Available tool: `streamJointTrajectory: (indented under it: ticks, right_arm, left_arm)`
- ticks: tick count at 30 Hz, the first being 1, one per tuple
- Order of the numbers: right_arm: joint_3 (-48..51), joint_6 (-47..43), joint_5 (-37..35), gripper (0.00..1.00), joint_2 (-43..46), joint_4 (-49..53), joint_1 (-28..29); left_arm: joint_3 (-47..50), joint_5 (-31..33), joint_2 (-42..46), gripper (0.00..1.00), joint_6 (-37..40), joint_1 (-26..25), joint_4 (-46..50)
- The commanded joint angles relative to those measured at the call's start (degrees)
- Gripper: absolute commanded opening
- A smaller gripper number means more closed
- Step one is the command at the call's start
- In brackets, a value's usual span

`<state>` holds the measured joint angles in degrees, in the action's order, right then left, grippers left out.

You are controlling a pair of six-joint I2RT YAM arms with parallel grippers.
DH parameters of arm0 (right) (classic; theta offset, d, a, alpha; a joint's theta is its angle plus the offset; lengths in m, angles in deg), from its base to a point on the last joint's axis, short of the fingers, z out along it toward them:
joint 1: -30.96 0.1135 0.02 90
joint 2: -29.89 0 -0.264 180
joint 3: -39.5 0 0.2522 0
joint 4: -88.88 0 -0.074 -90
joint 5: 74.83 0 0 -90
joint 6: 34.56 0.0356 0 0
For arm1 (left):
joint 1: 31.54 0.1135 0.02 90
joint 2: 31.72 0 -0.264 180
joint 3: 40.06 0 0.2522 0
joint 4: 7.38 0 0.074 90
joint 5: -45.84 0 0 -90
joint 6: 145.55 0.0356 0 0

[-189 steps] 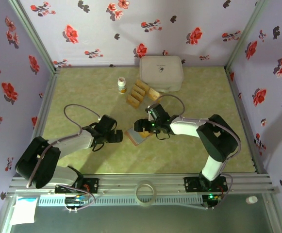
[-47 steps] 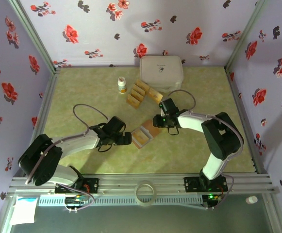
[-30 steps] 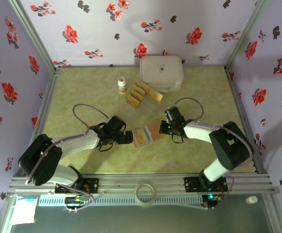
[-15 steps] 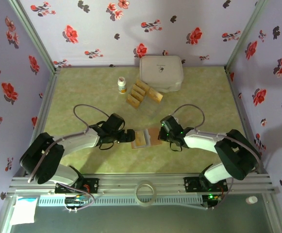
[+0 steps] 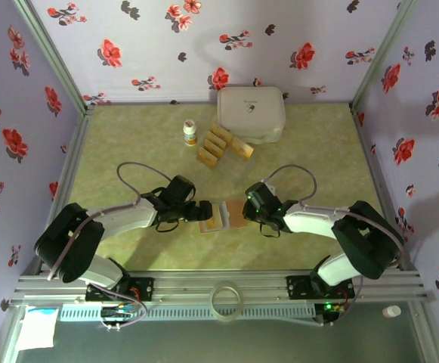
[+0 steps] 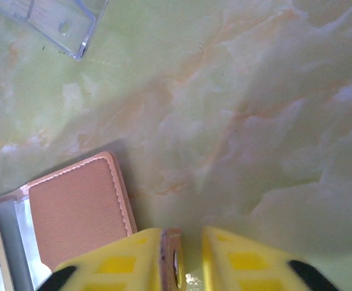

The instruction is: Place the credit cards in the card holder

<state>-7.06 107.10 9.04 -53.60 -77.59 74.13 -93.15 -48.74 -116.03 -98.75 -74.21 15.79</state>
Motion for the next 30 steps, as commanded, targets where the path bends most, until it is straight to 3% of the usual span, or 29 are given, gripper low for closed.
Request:
streamJointTrajectory:
  ticks: [1,3,7,9,13,21,30]
  right_arm:
    - [-1.59,-2.28,-2.10,0.35,4.05,4.84,0.15]
    - [-2.97,-4.15,-2.61,0.45,6.35,8.51,0.14]
    - [-3.14,-5.87,-3.12,0.39,11.25,12.15,0.15]
    - [-3.39,-7.08,-1.53,0.23,12.66,12.93,0.15]
    - [-4.91,-10.02,5.77,0.01,10.29,10.34,0.32]
    - [-10.01,-10.95,10.68,0.00,-2.24,6.17,3.16]
    - [-12.44,-9.87,11.05,0.00,-9.69,3.59,5.93]
  left_arm:
    - [-0.53,-1.55,-1.28,1.00,0.05,0.12,-2.82]
    - [-0.29,-0.67,-0.56,1.00,-0.15,0.22,-2.11]
    - [0.14,1.03,1.30,1.00,-0.30,0.28,-0.32]
    - [0.47,2.09,2.23,1.00,-0.41,0.33,0.87]
    - [0.66,3.43,3.01,1.00,-0.16,0.71,2.56]
    - [0.58,8.64,4.40,1.00,-1.22,2.63,7.83]
    - [0.79,8.91,5.30,1.00,0.23,3.46,9.14]
